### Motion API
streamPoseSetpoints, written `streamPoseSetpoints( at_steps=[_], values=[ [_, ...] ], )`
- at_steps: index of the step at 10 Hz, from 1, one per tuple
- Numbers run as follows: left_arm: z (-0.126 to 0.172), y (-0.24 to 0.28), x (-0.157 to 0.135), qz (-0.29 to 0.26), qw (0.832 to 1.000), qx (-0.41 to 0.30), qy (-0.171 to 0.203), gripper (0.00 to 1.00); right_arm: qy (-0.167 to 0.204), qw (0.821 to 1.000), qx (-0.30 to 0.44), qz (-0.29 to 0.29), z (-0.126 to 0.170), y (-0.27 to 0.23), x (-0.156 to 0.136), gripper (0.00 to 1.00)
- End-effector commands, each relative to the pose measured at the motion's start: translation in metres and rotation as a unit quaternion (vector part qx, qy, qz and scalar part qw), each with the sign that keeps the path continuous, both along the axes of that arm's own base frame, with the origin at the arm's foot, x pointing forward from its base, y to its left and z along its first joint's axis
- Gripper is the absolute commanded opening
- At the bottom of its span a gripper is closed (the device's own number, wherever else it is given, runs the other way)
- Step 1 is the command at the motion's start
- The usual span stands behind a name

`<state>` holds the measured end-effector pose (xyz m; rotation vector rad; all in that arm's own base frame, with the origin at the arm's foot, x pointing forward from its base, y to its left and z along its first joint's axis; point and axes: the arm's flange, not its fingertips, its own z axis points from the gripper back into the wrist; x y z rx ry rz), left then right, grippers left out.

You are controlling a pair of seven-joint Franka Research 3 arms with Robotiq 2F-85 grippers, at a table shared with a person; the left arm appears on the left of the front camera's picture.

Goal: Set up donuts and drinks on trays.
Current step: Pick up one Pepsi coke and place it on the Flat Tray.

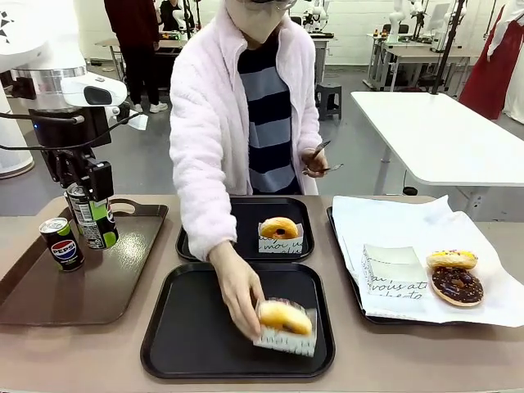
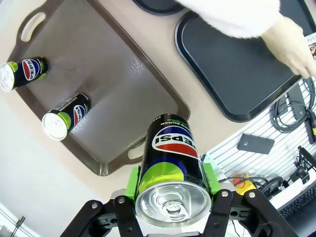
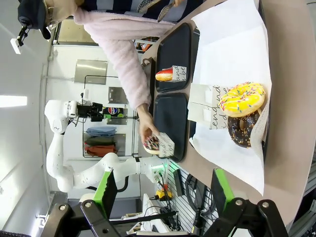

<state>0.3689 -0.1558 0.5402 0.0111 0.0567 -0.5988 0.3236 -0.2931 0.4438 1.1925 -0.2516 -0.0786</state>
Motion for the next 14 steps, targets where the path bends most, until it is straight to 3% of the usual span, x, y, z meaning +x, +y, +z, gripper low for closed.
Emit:
streamPoseSetpoints(
  at_steps=[1,6,8,14],
  values=[
    [0.005,0.000,-0.001,-0.004,1.000,0.000,-0.001,0.59,0.003,1.000,0.004,0.001,0.002,0.001,-0.001,1.00],
    [0.003,-0.013,0.015,-0.021,1.000,-0.009,0.003,0.59,0.003,1.000,0.004,0.001,0.002,0.001,-0.001,1.00],
    [-0.002,-0.034,0.033,-0.030,0.999,-0.028,-0.019,0.59,0.003,1.000,0.004,0.001,0.002,0.001,-0.001,1.00],
    [-0.081,-0.119,0.127,-0.032,0.998,-0.039,-0.033,0.59,0.003,1.000,0.004,0.001,0.002,0.001,-0.001,1.00]
  ],
)
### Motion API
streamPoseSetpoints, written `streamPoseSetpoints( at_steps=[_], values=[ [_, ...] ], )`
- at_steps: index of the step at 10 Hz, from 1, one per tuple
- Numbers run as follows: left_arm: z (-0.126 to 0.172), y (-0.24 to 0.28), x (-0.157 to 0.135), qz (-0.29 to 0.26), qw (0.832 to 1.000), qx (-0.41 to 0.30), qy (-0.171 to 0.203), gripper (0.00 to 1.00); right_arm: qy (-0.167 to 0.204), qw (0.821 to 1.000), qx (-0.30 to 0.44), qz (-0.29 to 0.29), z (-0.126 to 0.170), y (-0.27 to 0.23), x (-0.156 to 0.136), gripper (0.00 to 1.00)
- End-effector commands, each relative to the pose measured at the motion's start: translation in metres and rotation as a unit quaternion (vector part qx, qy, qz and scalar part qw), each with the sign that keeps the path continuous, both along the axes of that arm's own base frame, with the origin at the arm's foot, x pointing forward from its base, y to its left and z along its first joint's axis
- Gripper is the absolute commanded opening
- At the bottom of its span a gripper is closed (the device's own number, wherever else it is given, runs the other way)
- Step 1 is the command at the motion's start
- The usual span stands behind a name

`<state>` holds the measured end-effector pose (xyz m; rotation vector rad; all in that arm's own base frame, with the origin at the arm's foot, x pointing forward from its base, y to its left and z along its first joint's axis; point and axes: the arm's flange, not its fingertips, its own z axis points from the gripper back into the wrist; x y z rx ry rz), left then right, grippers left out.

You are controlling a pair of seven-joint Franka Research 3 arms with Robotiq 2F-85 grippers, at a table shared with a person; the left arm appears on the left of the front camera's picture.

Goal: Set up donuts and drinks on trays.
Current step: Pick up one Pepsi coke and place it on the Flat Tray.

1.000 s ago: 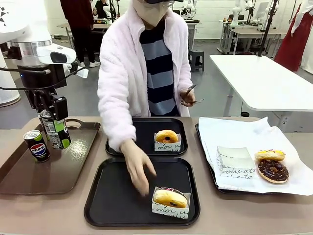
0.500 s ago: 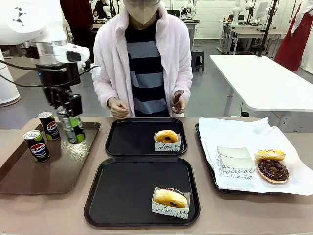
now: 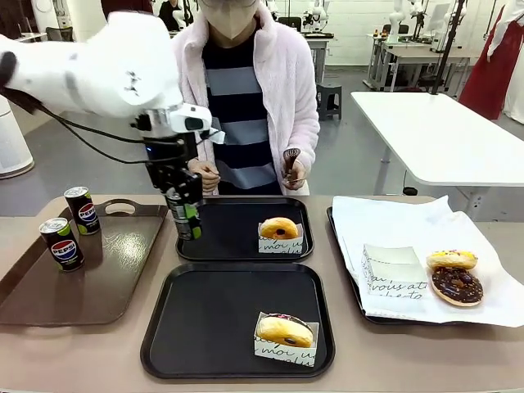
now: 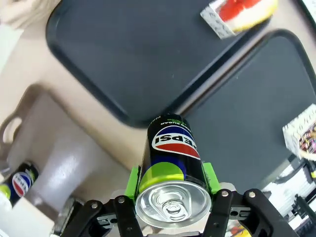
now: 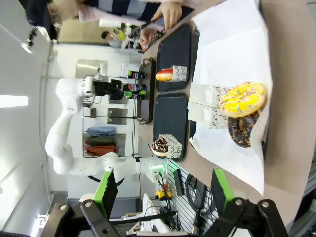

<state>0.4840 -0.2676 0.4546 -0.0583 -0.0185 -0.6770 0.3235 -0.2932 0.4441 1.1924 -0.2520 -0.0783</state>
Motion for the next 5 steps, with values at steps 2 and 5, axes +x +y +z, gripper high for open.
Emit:
streamPoseSetpoints(
  at_steps=[2,5],
  values=[
    [-0.023,-0.022,0.025,-0.010,1.000,0.020,-0.021,0.59,0.003,1.000,0.004,0.001,0.001,0.001,-0.001,1.00],
    [-0.053,-0.030,0.031,-0.023,0.998,0.039,-0.039,0.59,0.003,1.000,0.004,0.001,0.001,0.001,-0.001,1.00]
  ],
)
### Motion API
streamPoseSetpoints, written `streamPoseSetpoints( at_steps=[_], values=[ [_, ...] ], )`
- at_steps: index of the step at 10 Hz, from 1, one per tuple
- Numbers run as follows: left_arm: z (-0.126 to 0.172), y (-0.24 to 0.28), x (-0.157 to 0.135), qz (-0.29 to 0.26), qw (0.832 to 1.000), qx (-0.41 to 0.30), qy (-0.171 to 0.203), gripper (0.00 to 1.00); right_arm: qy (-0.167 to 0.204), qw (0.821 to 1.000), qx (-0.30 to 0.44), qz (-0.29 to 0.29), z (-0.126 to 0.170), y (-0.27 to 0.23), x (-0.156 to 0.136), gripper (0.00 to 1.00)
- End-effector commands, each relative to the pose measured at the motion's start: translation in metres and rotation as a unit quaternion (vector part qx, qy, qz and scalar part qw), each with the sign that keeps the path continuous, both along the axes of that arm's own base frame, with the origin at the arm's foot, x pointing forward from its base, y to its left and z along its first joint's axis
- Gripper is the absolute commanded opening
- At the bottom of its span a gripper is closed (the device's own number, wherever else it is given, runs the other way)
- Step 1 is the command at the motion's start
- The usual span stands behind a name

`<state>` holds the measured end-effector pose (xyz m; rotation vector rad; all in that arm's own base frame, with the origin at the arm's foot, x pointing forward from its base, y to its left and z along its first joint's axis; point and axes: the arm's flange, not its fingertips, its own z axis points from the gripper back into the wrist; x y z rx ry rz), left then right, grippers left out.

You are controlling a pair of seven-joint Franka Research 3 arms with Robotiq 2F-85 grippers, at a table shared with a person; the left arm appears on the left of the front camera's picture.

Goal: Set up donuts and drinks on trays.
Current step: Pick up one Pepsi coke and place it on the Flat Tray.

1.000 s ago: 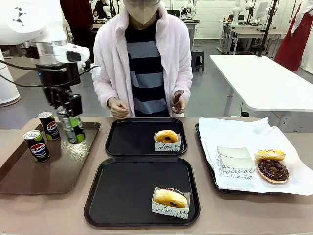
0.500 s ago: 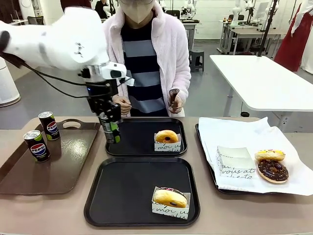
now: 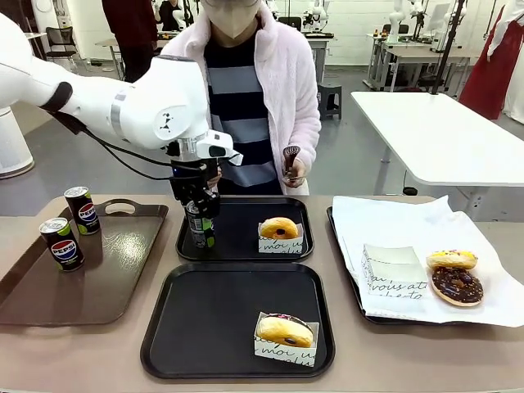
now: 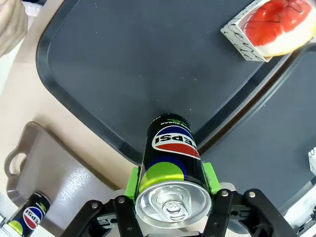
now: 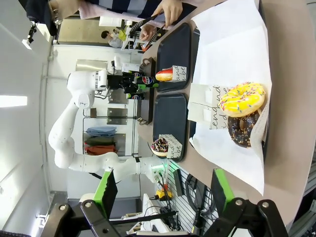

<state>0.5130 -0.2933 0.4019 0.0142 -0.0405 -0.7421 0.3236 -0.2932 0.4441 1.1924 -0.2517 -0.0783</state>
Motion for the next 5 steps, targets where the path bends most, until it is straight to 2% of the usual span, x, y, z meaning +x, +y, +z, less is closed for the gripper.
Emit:
streamPoseSetpoints(
  at_steps=[1,2,3,4,5],
  values=[
    [-0.0084,-0.0053,0.0036,0.008,1.000,0.017,-0.013,0.59,0.003,1.000,0.004,0.001,0.0013,0.0007,-0.0007,1.00],
    [-0.0123,-0.0048,0.0039,0.010,1.000,0.019,-0.014,0.59,0.003,1.000,0.004,0.001,0.0013,0.0007,-0.0007,1.00],
    [-0.0144,-0.0053,0.0052,0.008,1.000,0.022,-0.015,0.86,0.003,1.000,0.004,0.001,0.0013,0.0007,-0.0007,1.00],
    [-0.0157,-0.0055,0.0062,0.009,1.000,0.025,-0.013,1.00,0.003,1.000,0.004,0.001,0.0013,0.0007,-0.0007,1.00],
    [-0.0169,-0.0056,0.0072,0.010,1.000,0.025,-0.010,1.00,0.003,1.000,0.004,0.001,0.0013,0.0007,-0.0007,1.00]
  ],
)
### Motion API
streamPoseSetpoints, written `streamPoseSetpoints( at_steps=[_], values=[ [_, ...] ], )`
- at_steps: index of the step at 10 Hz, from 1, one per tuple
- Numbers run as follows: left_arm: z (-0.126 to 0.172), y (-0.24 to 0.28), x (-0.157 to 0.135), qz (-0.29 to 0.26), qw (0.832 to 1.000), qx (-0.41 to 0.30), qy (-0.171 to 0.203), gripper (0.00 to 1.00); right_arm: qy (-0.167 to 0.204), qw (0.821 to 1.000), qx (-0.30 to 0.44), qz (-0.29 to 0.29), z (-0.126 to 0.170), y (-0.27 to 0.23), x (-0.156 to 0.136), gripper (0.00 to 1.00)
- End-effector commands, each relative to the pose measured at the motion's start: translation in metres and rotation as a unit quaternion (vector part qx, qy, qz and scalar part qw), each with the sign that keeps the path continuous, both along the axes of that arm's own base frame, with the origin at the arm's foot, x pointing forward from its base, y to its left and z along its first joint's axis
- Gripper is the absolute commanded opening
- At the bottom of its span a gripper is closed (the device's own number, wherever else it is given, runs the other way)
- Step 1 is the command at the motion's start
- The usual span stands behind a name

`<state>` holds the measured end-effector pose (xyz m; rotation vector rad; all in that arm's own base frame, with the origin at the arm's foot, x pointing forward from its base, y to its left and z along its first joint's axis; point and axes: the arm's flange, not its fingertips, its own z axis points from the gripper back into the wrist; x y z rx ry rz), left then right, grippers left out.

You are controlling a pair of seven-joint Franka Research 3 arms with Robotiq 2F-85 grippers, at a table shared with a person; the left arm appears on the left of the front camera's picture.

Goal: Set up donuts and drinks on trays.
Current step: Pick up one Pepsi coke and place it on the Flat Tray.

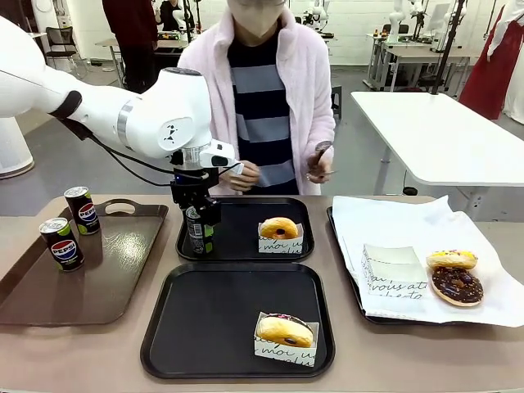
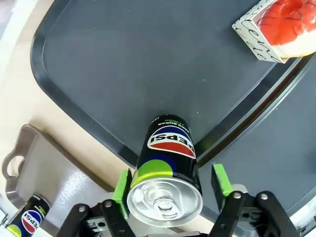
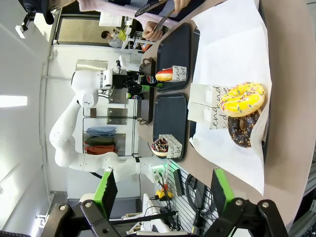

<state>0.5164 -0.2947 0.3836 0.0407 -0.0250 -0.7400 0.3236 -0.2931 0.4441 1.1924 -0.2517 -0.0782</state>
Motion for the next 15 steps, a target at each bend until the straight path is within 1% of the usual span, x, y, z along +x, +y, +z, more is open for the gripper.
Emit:
streamPoseSetpoints(
  at_steps=[1,5,6,8,9,11,12,13,14,15],
  values=[
    [0.001,-0.005,0.004,0.010,1.000,0.009,-0.009,1.00,0.003,1.000,0.004,0.001,0.001,0.001,-0.001,1.00],
    [0.007,-0.003,0.002,0.011,1.000,0.000,0.000,1.00,0.003,1.000,0.004,0.001,0.001,0.001,-0.001,1.00],
    [0.020,-0.004,-0.004,0.019,1.000,0.005,-0.014,1.00,0.003,1.000,0.004,0.001,0.001,0.001,-0.001,1.00],
    [0.070,0.005,-0.029,0.040,0.999,-0.005,-0.012,1.00,0.003,1.000,0.004,0.001,0.001,0.001,-0.001,1.00],
    [0.099,0.015,-0.046,0.038,0.999,-0.024,-0.004,1.00,0.003,1.000,0.004,0.001,0.001,0.001,-0.001,1.00],
    [0.134,0.049,-0.090,0.034,0.998,-0.056,0.008,1.00,0.003,1.000,0.004,0.001,0.001,0.001,-0.001,1.00],
    [0.146,0.070,-0.104,0.033,0.997,-0.066,0.017,1.00,0.003,1.000,0.004,0.001,0.001,0.001,-0.001,1.00],
    [0.149,0.094,-0.118,0.036,0.996,-0.076,0.018,1.00,0.003,1.000,0.004,0.001,0.001,0.001,-0.001,1.00],
    [0.138,0.120,-0.145,0.058,0.995,-0.085,0.014,1.00,0.003,1.000,0.004,0.001,0.001,0.001,-0.001,1.00],
    [0.138,0.132,-0.142,0.067,0.994,-0.084,0.031,1.00,0.003,1.000,0.004,0.001,0.001,0.001,-0.001,1.00]
  ],
)
